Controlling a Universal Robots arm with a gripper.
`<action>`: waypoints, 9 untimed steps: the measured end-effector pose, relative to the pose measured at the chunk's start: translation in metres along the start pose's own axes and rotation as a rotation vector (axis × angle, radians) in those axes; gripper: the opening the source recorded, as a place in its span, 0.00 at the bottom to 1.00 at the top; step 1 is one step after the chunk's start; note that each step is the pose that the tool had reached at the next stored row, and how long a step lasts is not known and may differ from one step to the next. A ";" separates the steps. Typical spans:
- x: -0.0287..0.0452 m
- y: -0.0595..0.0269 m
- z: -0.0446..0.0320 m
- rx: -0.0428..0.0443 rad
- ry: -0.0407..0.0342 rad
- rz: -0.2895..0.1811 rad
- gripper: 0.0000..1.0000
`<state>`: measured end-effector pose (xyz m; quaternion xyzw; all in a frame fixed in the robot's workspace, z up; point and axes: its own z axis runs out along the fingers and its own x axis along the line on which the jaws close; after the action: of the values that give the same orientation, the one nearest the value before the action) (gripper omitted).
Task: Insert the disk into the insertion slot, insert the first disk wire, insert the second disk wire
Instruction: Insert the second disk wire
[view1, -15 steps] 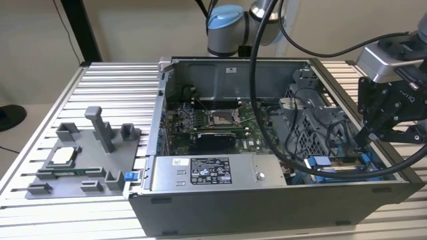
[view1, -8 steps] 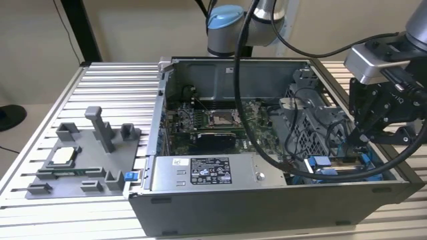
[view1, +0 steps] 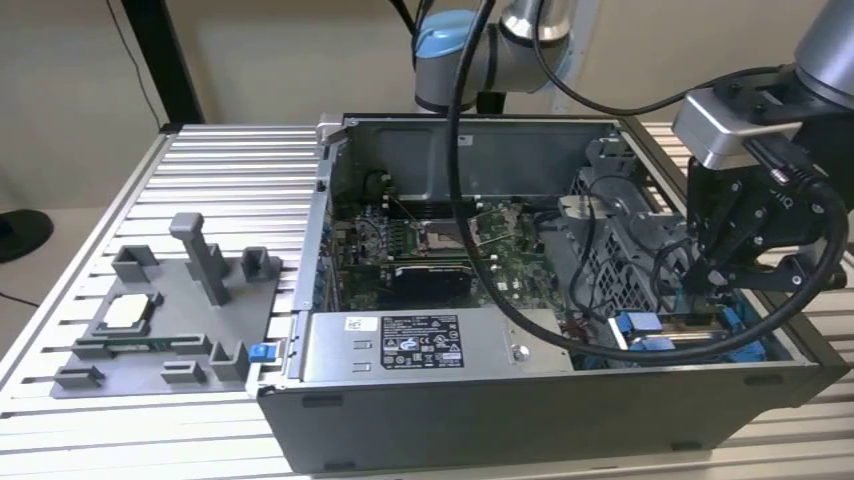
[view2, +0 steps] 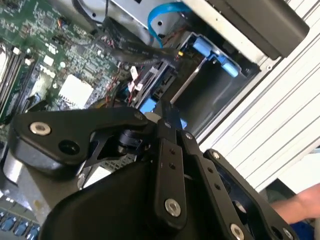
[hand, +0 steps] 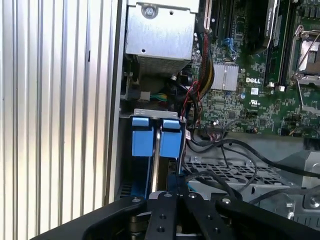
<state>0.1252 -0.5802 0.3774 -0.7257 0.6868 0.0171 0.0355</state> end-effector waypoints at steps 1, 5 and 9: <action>0.0002 -0.0032 0.0000 0.0000 0.0001 0.000 0.00; 0.0009 -0.0160 0.0004 -0.0002 0.0000 0.000 1.00; 0.0014 -0.0260 0.0006 -0.0002 0.0000 -0.001 1.00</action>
<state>0.1513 -0.5802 0.3775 -0.7260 0.6866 0.0171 0.0354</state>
